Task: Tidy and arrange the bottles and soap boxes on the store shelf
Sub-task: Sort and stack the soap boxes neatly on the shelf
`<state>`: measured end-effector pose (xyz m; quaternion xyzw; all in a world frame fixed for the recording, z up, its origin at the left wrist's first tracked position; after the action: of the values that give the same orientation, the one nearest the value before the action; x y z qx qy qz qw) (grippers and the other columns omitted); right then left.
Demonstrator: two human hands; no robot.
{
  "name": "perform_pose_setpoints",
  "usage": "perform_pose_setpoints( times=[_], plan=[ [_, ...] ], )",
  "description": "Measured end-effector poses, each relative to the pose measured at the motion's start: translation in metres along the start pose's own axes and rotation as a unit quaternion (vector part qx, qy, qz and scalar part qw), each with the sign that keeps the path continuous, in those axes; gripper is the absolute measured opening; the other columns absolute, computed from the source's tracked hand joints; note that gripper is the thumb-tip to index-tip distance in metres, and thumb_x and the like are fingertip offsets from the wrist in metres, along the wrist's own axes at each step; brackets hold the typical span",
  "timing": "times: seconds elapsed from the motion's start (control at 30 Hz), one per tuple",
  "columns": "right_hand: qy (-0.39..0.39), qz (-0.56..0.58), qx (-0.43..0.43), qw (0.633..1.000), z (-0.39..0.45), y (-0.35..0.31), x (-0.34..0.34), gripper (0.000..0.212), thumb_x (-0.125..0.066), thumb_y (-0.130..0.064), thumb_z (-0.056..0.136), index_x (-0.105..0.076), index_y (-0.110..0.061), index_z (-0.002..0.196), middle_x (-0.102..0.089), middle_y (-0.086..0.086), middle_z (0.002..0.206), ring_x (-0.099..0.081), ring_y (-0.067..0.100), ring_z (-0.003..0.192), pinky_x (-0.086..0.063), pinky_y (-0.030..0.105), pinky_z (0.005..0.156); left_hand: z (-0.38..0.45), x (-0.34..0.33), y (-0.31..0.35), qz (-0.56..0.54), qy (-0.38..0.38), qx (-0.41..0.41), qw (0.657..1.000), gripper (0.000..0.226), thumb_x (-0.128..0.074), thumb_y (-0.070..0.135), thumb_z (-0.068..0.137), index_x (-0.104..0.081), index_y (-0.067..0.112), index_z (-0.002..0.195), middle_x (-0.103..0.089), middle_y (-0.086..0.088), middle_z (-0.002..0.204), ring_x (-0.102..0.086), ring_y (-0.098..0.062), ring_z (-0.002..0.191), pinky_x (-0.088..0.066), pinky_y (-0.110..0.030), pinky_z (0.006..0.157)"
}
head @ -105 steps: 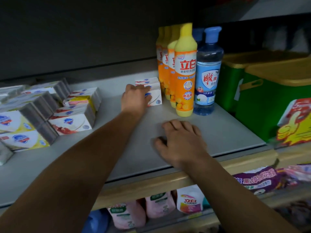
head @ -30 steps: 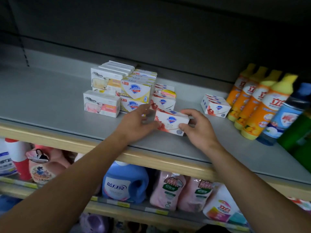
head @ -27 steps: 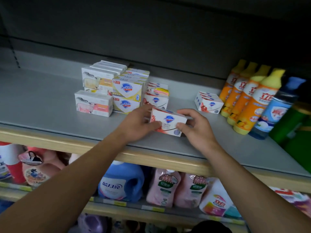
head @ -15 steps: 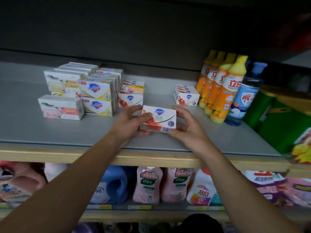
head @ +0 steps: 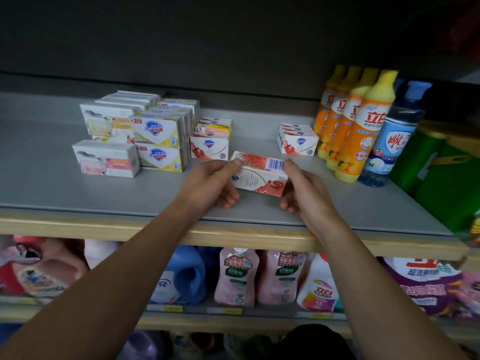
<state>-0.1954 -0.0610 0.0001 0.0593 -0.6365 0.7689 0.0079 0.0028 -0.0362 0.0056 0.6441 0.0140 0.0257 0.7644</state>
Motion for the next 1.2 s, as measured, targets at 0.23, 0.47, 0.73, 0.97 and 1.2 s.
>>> perform_pose_setpoints(
  times=[0.23,0.47,0.73,0.97,1.2],
  plan=[
    [-0.072,0.057,0.044,0.995,-0.001,0.002,-0.001,0.036,-0.074,-0.028,0.072,-0.069,-0.032,0.108,-0.068,0.01,0.105,-0.07,0.019,0.093,-0.056,0.031,0.076,-0.002,0.001,0.003,-0.051,0.017,-0.001,0.999,0.024,-0.057,0.033,0.095,-0.066,0.023,0.115,-0.069,-0.016,0.094,-0.061,-0.028,0.055,-0.053,-0.03,0.05],
    [-0.038,-0.066,0.07,0.995,0.006,0.008,0.0,0.035,-0.071,-0.03,0.087,-0.06,-0.04,0.119,-0.065,-0.01,0.117,-0.063,0.008,0.107,-0.053,0.023,0.085,-0.004,0.002,0.004,-0.108,-0.04,-0.004,0.993,0.054,-0.057,-0.007,0.088,-0.052,0.02,0.135,-0.068,-0.014,0.079,-0.063,-0.026,0.057,-0.058,-0.034,0.056],
    [-0.011,-0.04,0.074,0.996,0.002,0.006,0.0,0.021,-0.071,-0.017,0.089,-0.065,-0.028,0.106,-0.074,-0.013,0.09,-0.06,0.003,0.053,-0.047,0.019,0.049,-0.008,-0.002,0.005,-0.115,-0.059,-0.026,0.991,0.039,-0.058,-0.006,0.088,-0.063,0.021,0.115,-0.072,-0.01,0.096,-0.068,-0.027,0.063,-0.06,-0.041,0.068],
    [-0.063,-0.043,0.129,0.989,-0.007,-0.002,-0.002,0.044,-0.072,-0.001,0.083,-0.063,-0.035,0.11,-0.066,-0.01,0.117,-0.07,0.015,0.089,-0.057,0.028,0.075,-0.005,0.001,0.002,-0.133,-0.005,-0.029,0.991,0.012,-0.063,0.014,0.09,-0.066,0.019,0.101,-0.067,-0.011,0.106,-0.069,-0.034,0.087,-0.06,-0.044,0.08],
    [-0.1,-0.04,0.124,0.986,-0.011,-0.004,-0.006,0.044,-0.071,0.006,0.081,-0.065,-0.03,0.107,-0.059,-0.023,0.126,-0.068,0.007,0.104,-0.054,0.019,0.076,-0.003,0.002,0.001,-0.082,0.014,-0.039,0.996,0.01,-0.063,-0.004,0.087,-0.065,0.005,0.09,-0.052,-0.009,0.135,-0.057,-0.028,0.121,-0.054,-0.051,0.091]
  ],
)
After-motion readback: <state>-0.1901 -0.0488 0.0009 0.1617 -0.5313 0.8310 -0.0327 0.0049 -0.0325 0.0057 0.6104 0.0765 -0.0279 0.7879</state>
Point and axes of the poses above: each hand's wrist, its own z-axis towards the middle knuckle, its own x-axis out of the back of the hand, y = z × x, the point moved 4 cm from there along z, towards the middle knuckle
